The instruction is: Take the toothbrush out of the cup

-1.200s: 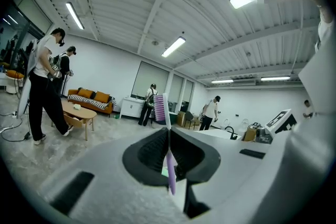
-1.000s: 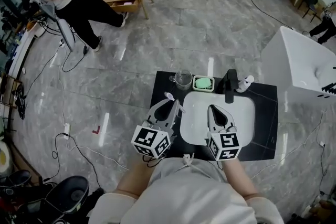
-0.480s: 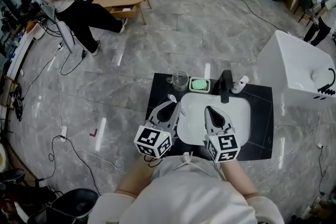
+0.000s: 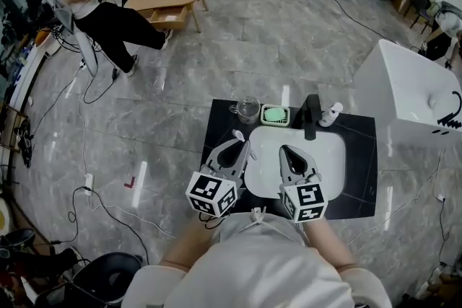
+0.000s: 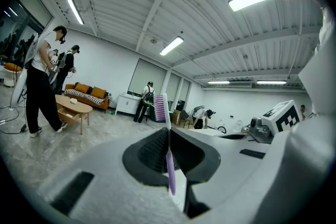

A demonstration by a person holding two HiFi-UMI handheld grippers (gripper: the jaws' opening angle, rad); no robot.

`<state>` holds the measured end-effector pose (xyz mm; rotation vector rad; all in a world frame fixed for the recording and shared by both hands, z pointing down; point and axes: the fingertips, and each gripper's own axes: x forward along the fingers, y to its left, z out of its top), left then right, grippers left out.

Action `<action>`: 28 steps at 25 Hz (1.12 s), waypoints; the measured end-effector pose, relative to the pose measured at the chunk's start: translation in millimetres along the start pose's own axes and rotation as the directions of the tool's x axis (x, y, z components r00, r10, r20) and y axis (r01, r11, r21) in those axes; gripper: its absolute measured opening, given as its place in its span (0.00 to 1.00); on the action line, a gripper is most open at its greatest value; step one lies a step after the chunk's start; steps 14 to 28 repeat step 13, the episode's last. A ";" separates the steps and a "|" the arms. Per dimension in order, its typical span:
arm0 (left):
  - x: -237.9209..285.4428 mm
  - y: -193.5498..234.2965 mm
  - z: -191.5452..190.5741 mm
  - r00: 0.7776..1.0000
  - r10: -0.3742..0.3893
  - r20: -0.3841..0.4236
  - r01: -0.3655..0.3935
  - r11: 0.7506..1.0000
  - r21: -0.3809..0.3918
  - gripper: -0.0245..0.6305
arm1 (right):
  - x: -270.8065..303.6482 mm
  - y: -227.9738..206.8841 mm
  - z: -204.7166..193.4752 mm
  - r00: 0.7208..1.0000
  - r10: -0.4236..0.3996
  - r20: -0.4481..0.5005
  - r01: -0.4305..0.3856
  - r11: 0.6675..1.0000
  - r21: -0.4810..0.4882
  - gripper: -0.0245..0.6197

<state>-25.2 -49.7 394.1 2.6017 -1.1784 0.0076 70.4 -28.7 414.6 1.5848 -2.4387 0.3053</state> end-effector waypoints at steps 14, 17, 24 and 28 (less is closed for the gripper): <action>3.0 0.1 -4.6 1.000 -0.007 -0.017 0.007 1.000 0.009 0.08 | 5.1 2.5 -0.6 1.000 0.005 -0.006 -0.005 1.000 -0.015 0.08; 3.0 0.1 -4.6 1.000 -0.007 -0.017 0.007 1.000 0.009 0.08 | 5.1 2.5 -0.6 1.000 0.005 -0.006 -0.005 1.000 -0.015 0.08; 3.0 0.1 -4.6 1.000 -0.007 -0.017 0.007 1.000 0.009 0.08 | 5.1 2.5 -0.6 1.000 0.005 -0.006 -0.005 1.000 -0.015 0.08; 3.0 0.1 -4.6 1.000 -0.007 -0.017 0.007 1.000 0.009 0.08 | 5.1 2.5 -0.6 1.000 0.005 -0.006 -0.005 1.000 -0.015 0.08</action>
